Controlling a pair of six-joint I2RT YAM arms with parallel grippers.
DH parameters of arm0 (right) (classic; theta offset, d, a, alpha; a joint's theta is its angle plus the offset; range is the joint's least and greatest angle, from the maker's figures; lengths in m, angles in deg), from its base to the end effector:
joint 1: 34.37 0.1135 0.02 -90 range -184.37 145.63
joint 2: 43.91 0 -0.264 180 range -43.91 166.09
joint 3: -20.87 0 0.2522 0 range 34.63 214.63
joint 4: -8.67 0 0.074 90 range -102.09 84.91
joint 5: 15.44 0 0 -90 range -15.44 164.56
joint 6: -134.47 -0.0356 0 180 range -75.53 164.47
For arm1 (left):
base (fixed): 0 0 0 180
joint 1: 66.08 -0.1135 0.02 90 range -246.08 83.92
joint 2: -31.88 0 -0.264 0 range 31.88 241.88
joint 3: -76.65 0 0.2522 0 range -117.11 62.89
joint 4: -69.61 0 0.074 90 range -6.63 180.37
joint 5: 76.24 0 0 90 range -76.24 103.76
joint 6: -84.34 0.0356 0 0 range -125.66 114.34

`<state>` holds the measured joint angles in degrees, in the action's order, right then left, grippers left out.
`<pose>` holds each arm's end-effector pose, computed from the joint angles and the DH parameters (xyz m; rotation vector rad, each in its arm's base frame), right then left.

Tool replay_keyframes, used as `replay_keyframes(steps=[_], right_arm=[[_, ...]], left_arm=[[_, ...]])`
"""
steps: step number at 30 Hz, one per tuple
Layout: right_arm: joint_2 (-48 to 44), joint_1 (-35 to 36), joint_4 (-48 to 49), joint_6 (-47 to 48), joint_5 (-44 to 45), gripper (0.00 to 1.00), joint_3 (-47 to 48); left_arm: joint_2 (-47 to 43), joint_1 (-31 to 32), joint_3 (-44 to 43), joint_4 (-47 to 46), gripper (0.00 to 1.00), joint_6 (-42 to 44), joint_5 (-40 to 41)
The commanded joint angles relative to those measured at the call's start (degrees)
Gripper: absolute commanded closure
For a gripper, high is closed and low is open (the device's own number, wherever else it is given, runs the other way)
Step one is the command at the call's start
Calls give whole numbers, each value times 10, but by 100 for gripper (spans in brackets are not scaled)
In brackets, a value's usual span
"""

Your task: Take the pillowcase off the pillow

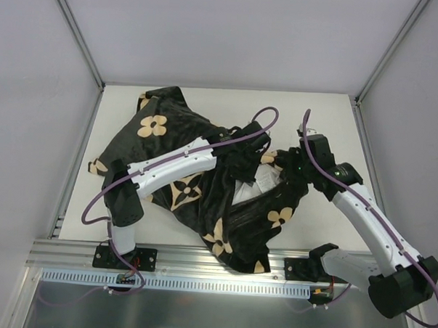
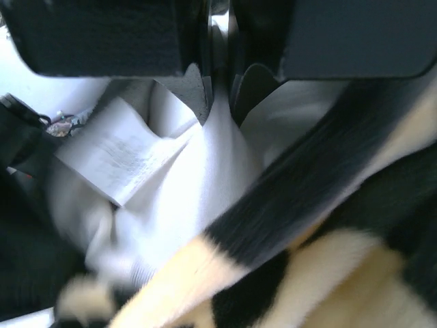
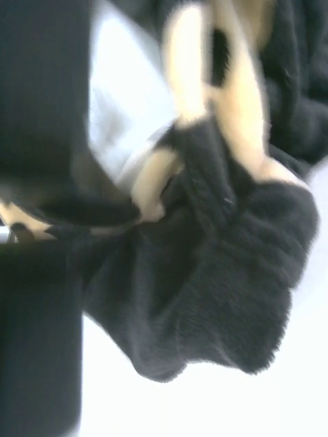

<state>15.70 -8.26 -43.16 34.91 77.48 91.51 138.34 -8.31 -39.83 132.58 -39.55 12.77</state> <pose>0.1956 0.0938 0.3179 -0.3039 2.2759 0.2662 0.2177 -0.3465 0.3231 0.5513 2.5701 -0.6476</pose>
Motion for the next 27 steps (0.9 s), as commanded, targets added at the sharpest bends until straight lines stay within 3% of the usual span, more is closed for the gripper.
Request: replay_keyframes(steps=[1,2,4,11,18,24,27], right_arm=[[22,-35,0,3,73,90,9],[24,-57,3,2,61,99,3],[24,-109,17,-5,35,99,-3],[23,-160,58,-12,25,99,-8],[99,-202,102,-19,-78,99,17],[92,-191,260,-101,-223,99,-156],[62,-146,290,-123,-221,99,-219]], left_arm=[[-77,12,9,-28,100,-8,-28],[-98,12,15,-31,100,-9,-27],[-123,12,36,-36,100,-14,-7],[-228,11,96,-72,100,-10,-25],[-311,11,170,-112,100,-21,-16],[-323,2,154,-132,100,-17,6],[-295,-6,128,-143,100,-21,27]])
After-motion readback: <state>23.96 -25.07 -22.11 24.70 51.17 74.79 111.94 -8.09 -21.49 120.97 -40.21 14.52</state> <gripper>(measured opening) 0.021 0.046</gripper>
